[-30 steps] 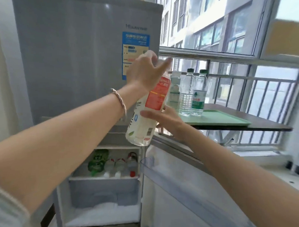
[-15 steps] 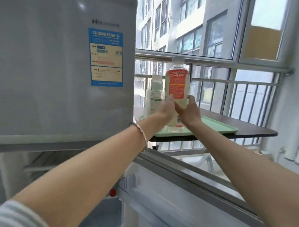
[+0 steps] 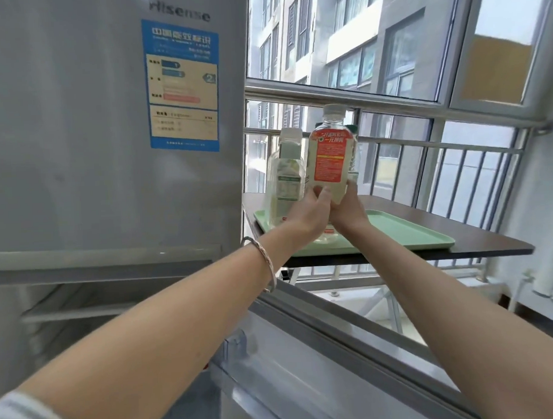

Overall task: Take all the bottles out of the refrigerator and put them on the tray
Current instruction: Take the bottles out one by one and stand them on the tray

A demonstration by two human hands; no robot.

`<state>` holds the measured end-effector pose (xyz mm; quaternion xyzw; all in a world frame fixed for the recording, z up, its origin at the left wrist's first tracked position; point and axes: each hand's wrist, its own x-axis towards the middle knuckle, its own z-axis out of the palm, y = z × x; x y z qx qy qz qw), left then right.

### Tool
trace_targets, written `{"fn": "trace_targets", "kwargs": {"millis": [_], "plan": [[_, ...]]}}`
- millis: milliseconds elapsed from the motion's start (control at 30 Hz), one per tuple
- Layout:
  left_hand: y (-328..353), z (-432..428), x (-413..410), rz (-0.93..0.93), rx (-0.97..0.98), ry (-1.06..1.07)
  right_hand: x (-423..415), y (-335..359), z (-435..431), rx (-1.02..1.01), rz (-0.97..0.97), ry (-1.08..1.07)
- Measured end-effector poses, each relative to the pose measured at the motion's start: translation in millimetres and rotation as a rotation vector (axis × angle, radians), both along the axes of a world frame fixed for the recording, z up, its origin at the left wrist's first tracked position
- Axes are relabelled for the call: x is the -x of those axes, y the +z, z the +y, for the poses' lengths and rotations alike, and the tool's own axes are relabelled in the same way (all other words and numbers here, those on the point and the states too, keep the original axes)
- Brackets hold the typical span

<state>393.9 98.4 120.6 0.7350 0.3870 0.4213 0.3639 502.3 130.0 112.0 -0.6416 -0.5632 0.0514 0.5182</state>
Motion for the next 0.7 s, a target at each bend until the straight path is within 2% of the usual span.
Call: {"fn": "trace_targets", "kwargs": {"millis": [100, 167, 233, 300, 500, 700], "plan": [[2, -11, 11, 0.020, -0.011, 0.020, 7, -2, -18, -0.064, 0.027, -0.123], [6, -22, 20, 0.029, -0.020, 0.069, 19, -2, -36, -0.225, 0.031, -0.159], [11, -36, 33, 0.055, -0.041, 0.100, 39, 0, -57, -0.345, 0.006, -0.100], [14, -49, 46, 0.094, -0.059, 0.136, 64, 0, -74, -0.357, -0.032, -0.013], [-6, -64, 109, 0.189, -0.036, 0.274, 141, -26, -101, -0.125, -0.267, 0.178], [-57, -56, 192, 0.472, 0.037, 0.419, 214, -77, -104, 0.160, -0.379, 0.349]]}}
